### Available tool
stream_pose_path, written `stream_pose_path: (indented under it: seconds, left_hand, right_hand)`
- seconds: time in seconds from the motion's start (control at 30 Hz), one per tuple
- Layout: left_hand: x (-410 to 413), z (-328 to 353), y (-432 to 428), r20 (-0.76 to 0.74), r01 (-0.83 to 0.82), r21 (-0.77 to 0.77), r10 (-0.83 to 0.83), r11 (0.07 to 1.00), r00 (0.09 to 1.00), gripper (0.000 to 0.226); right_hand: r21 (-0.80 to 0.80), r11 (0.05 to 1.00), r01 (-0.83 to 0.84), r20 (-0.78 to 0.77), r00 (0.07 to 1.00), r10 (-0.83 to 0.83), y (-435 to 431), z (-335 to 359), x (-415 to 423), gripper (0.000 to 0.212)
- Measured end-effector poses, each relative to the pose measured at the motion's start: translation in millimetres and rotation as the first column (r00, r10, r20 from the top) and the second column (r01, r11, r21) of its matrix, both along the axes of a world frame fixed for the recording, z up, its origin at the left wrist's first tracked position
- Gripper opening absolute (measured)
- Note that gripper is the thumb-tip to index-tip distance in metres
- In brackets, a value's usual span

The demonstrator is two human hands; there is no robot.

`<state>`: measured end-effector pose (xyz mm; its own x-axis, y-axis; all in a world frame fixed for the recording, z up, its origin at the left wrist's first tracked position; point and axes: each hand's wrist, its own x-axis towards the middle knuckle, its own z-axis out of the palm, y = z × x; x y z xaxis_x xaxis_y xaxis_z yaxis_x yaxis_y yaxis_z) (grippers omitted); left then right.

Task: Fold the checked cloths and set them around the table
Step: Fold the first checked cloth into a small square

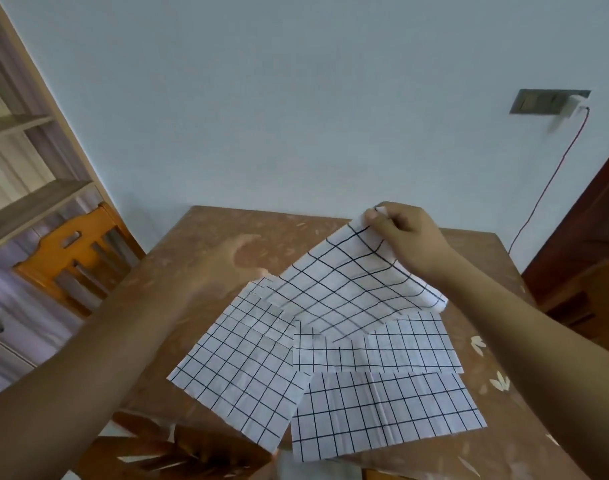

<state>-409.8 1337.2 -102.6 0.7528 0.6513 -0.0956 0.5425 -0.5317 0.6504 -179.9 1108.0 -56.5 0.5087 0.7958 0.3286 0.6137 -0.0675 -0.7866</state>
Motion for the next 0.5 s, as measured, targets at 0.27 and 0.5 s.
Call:
stream_pose_path:
  seconds: [0.27, 0.5]
  left_hand:
    - [59, 10, -60, 0.097, 0.319, -0.005, -0.317, 0.948, 0.943, 0.032]
    - [52, -2, -66, 0.132, 0.432, -0.182, -0.413, 0.884, 0.901, 0.015]
  right_hand:
    - [-0.095, 0.981, -0.17, 0.264, 0.946, 0.19, 6, 26, -26, 0.042]
    - [-0.124, 0.992, -0.019, 0.137, 0.99, 0.037, -8, 20, -5, 0.044]
